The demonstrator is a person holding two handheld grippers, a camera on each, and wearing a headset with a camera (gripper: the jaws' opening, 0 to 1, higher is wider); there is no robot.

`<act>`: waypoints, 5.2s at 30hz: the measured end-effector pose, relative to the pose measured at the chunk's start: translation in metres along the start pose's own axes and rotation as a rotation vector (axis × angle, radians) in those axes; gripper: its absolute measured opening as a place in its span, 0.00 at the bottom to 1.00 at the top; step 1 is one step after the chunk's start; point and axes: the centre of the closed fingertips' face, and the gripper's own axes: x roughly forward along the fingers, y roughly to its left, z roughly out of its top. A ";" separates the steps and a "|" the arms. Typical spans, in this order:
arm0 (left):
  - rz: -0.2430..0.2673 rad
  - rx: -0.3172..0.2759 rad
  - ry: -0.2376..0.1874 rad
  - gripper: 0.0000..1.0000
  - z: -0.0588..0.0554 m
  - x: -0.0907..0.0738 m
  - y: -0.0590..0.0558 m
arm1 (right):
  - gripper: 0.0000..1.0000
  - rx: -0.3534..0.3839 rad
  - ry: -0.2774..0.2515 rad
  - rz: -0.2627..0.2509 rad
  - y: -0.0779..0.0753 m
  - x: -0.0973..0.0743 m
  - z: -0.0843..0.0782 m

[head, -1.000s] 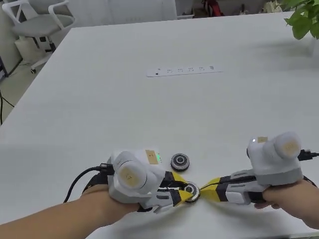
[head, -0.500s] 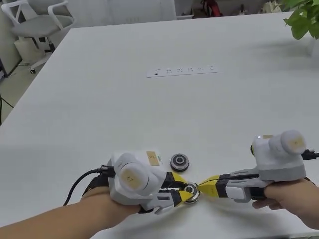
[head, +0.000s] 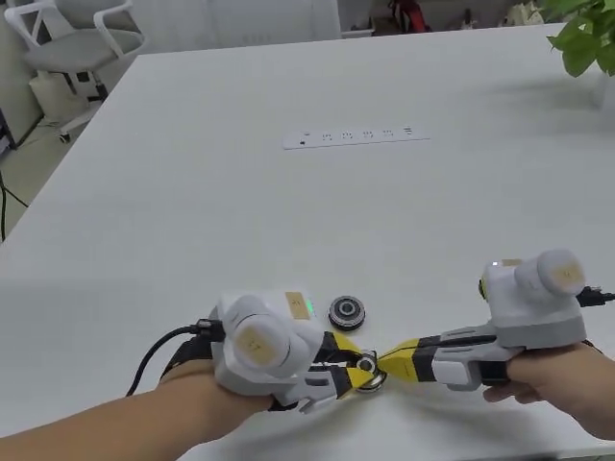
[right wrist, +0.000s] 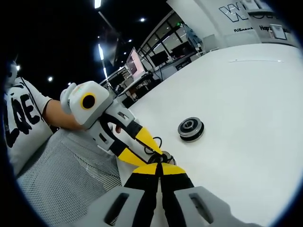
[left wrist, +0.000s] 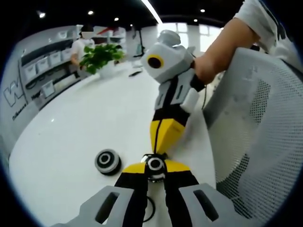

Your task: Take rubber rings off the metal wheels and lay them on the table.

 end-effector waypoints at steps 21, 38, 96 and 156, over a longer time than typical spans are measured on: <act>-0.004 -0.002 -0.002 0.12 0.000 0.000 -0.002 | 0.00 -0.004 -0.003 0.025 0.008 0.001 0.000; 0.000 -0.011 -0.011 0.12 0.001 0.000 -0.001 | 0.00 0.032 -0.024 -0.011 -0.002 -0.003 0.000; -0.025 -0.149 -0.127 0.55 0.002 -0.091 0.008 | 0.00 0.025 -0.014 0.079 0.011 -0.003 0.015; 0.087 -0.239 -0.097 0.61 -0.041 -0.127 0.028 | 0.01 -0.066 0.127 0.033 0.010 0.059 0.014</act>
